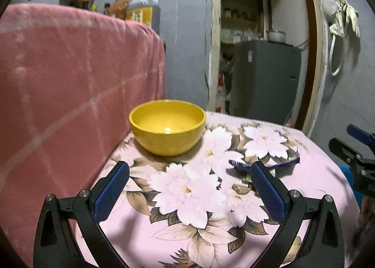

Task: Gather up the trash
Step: 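Move both tools back over the blue wrapper on the table, then close the right tool on the blue wrapper while the left tool lowers toward the green scrap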

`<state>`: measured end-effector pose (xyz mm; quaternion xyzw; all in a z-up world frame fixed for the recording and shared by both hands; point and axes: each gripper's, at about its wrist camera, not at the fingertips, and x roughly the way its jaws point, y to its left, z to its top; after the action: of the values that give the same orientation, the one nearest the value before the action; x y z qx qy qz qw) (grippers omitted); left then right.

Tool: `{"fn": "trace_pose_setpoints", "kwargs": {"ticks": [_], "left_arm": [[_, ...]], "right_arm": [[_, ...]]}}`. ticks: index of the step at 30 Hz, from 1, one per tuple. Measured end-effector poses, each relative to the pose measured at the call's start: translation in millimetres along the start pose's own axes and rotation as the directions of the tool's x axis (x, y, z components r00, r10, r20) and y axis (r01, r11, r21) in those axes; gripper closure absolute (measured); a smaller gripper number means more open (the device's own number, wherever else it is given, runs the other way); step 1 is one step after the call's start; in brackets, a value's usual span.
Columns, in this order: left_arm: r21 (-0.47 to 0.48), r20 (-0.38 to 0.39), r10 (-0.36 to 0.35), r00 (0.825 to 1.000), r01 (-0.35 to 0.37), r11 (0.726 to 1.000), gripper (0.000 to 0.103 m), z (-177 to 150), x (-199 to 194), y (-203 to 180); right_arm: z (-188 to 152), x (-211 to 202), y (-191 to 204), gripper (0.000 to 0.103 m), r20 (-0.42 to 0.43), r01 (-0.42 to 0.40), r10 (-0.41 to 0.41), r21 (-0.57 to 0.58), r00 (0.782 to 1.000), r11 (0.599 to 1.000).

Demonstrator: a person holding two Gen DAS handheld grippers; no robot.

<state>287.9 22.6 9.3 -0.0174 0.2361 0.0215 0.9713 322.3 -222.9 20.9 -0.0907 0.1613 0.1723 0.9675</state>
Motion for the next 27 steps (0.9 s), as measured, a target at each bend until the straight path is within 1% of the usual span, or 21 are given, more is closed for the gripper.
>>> {"fn": "trace_pose_setpoints", "kwargs": {"ticks": [1, 3, 5, 7, 8, 11, 13, 14, 17, 18, 20, 22, 26, 27], "left_arm": [[0.001, -0.03, -0.01, 0.999, 0.01, 1.0, 0.002, 0, 5, 0], [0.001, -0.069, -0.023, 0.997, 0.023, 1.0, 0.003, 0, 12, -1], [0.012, -0.126, -0.022, 0.992, 0.024, 1.0, 0.009, -1, 23, -3], [0.017, -0.171, -0.031, 0.985, 0.035, 0.999, 0.021, -2, 31, -5], [0.016, -0.194, -0.036, 0.98, 0.04, 0.999, 0.022, -3, 34, -5], [0.006, -0.226, -0.038, 0.973, 0.041, 0.999, 0.023, -4, 39, -5], [0.01, -0.236, -0.032, 0.971, 0.035, 0.999, 0.023, -4, 39, -5], [0.015, -0.244, -0.025, 0.97, 0.03, 0.999, 0.023, -5, 39, -5], [0.009, -0.266, -0.028, 0.964, 0.031, 0.999, 0.023, -6, 41, -2], [0.005, -0.27, -0.029, 0.962, 0.031, 0.999, 0.023, -6, 43, -2], [-0.003, -0.284, -0.038, 0.958, 0.038, 0.999, 0.023, -7, 46, 0], [-0.004, -0.297, -0.045, 0.954, 0.045, 0.999, 0.023, -7, 48, 1], [0.005, -0.311, -0.068, 0.948, 0.073, 0.997, 0.023, -5, 53, -4], [0.015, -0.316, -0.074, 0.946, 0.083, 0.996, 0.023, -4, 54, -7]], "right_arm": [[0, 5, 0, 0.018, -0.024, -0.01, 0.01, -0.009, 1.0, 1.0], [-2, 13, 1, 0.021, -0.067, -0.038, 0.037, -0.02, 0.997, 0.999], [-6, 23, 3, 0.024, -0.132, -0.08, 0.074, -0.039, 0.988, 0.996], [-8, 31, 6, 0.031, -0.18, -0.097, 0.086, -0.053, 0.98, 0.994], [-8, 33, 8, 0.031, -0.195, -0.105, 0.092, -0.06, 0.977, 0.993], [-10, 42, 15, 0.035, -0.241, -0.12, 0.094, -0.092, 0.966, 0.989], [-10, 49, 21, 0.036, -0.274, -0.14, 0.103, -0.117, 0.956, 0.983], [-9, 53, 24, 0.036, -0.285, -0.148, 0.104, -0.138, 0.953, 0.979], [-7, 64, 31, 0.037, -0.29, -0.155, 0.084, -0.231, 0.953, 0.961], [-7, 70, 33, 0.039, -0.305, -0.166, 0.085, -0.249, 0.948, 0.954], [-11, 80, 35, 0.046, -0.347, -0.195, 0.094, -0.271, 0.933, 0.943], [-15, 87, 36, 0.057, -0.383, -0.214, 0.098, -0.273, 0.918, 0.938], [-17, 91, 37, 0.072, -0.4, -0.213, 0.089, -0.277, 0.912, 0.937], [-17, 92, 36, 0.078, -0.405, -0.208, 0.084, -0.273, 0.91, 0.939]]}}
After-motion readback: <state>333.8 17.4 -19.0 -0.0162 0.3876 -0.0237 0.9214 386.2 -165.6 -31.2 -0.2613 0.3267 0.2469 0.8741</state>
